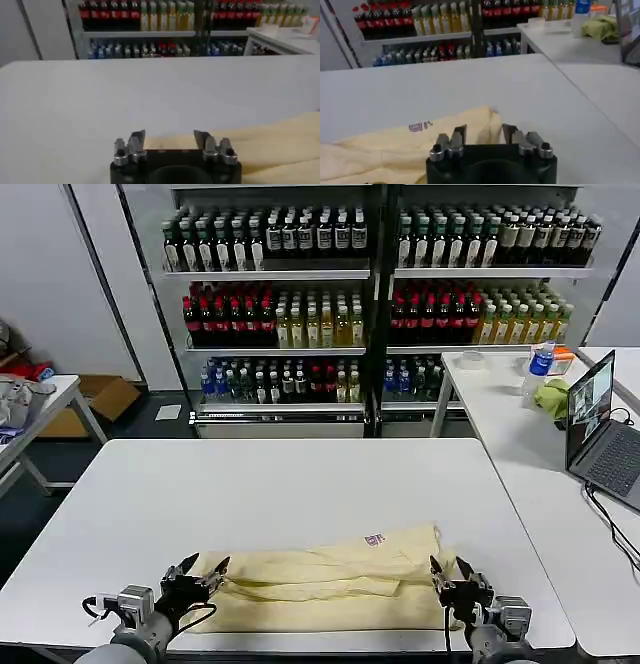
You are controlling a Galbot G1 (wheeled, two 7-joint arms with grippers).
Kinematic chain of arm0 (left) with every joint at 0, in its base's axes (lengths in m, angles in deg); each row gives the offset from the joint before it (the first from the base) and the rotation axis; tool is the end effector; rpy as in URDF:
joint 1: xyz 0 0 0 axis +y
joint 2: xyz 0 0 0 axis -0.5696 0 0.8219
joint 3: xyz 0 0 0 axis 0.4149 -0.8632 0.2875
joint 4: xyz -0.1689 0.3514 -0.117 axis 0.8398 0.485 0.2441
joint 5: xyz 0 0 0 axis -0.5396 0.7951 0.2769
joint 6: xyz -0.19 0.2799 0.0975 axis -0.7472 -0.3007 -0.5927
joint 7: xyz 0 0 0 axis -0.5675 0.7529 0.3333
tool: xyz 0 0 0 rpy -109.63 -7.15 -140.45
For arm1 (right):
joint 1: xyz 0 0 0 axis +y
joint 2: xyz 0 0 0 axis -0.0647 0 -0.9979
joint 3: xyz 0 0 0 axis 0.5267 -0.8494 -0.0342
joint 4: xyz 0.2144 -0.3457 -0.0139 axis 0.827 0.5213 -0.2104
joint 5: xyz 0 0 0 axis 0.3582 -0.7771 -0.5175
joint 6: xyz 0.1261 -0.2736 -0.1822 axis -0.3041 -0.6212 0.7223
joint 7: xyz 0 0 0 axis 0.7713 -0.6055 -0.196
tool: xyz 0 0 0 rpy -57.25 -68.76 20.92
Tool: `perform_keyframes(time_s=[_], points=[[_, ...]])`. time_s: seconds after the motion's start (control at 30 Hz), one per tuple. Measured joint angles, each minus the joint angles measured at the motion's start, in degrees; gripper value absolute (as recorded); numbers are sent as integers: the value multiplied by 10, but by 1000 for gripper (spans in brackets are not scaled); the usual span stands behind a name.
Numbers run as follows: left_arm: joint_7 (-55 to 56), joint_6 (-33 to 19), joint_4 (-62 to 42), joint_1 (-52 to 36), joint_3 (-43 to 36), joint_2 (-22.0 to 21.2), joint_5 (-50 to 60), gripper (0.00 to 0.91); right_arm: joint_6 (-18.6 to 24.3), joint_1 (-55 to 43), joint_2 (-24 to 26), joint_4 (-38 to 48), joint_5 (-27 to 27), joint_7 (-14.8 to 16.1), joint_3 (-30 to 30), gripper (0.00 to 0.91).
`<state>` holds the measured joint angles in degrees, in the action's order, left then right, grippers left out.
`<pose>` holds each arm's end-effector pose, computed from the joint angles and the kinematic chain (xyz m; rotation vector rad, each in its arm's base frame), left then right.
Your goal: Fold and organize the clothes.
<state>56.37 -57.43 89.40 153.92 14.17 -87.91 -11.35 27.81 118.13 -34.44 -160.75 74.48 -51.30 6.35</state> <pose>0.1661 0.1062 -0.3060 -0.1723 -2.6092 -0.0099 0.1381 -0.0598 -0.2824 -0.0179 -2.6666 -0.0746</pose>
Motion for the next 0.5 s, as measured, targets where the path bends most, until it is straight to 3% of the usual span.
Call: perform_keyframes(time_s=[0.37,0.4,0.43,0.47,0.5], points=[[29,-14,-7,14,-19,-52,27,907,11,18,-9,-14,-11,0,20,907],[30,-16,-9,14,-20,-57,28,806,12,20,-10,-14,-12,0,21,907],[32,-17,-12,14,-22,-61,30,202,12,21,-11,-15,-12,0,21,907],[33,-19,-14,14,-23,-64,31,50,13,22,-12,-16,-13,0,22,907],[33,-20,-17,15,-24,-67,32,10,13,23,-13,-17,-13,0,22,907]])
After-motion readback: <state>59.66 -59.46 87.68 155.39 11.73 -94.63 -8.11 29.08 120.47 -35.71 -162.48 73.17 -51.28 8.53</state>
